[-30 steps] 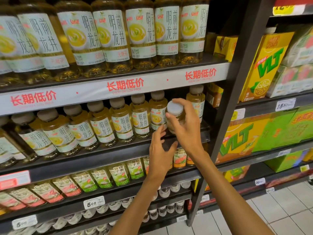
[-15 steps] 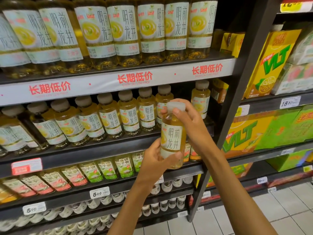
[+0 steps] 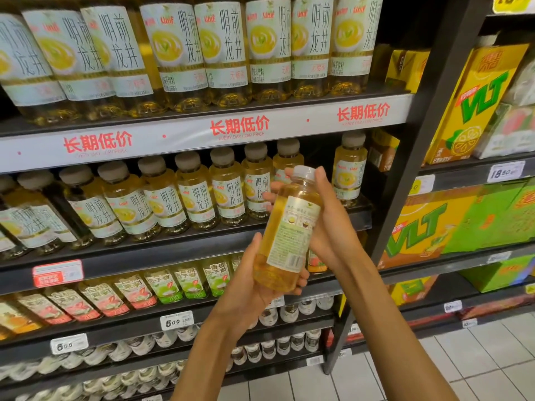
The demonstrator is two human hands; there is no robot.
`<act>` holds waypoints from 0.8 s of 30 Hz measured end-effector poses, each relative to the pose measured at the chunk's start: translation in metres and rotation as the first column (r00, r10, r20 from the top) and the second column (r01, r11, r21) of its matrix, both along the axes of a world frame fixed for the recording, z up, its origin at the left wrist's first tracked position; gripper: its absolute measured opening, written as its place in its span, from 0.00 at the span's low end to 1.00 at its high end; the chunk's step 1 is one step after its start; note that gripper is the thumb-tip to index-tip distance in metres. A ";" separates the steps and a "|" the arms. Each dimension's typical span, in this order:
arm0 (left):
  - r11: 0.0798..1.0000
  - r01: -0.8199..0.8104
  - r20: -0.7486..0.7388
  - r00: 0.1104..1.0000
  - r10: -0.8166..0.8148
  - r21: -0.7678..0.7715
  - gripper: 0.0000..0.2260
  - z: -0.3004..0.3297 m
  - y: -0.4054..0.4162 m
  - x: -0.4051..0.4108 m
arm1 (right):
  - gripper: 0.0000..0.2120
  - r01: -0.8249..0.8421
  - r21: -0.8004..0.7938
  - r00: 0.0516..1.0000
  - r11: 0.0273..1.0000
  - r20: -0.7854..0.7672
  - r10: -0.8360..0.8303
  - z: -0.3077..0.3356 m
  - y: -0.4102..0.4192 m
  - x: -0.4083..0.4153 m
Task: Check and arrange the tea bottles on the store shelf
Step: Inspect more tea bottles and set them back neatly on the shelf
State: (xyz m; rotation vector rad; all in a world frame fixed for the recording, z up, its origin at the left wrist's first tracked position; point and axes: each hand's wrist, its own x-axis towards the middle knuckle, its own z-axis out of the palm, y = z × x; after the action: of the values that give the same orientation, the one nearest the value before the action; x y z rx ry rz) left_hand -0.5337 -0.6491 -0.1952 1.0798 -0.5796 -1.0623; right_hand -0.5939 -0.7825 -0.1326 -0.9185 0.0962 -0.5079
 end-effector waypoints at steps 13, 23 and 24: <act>0.994 0.108 -0.128 0.986 -0.104 0.023 0.32 0.020 0.001 -0.016 | 0.26 0.079 0.019 0.984 0.997 -0.160 -0.075 0.002 -0.006 -0.002; 0.968 -0.184 0.331 0.936 0.120 0.169 0.29 0.023 -0.001 -0.018 | 0.15 0.199 -0.156 0.965 0.967 -0.141 -0.221 -0.001 -0.010 -0.004; 0.980 -0.129 0.177 0.979 0.101 0.153 0.29 0.022 -0.001 -0.017 | 0.16 0.170 -0.121 0.976 0.978 -0.115 -0.184 -0.002 -0.010 -0.005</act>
State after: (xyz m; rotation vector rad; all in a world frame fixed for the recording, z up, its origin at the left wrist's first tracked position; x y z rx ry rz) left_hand -0.5504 -0.6503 -0.1733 1.3406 -0.5635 -0.9346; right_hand -0.5985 -0.7924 -0.1344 -1.0558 0.2682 -0.6256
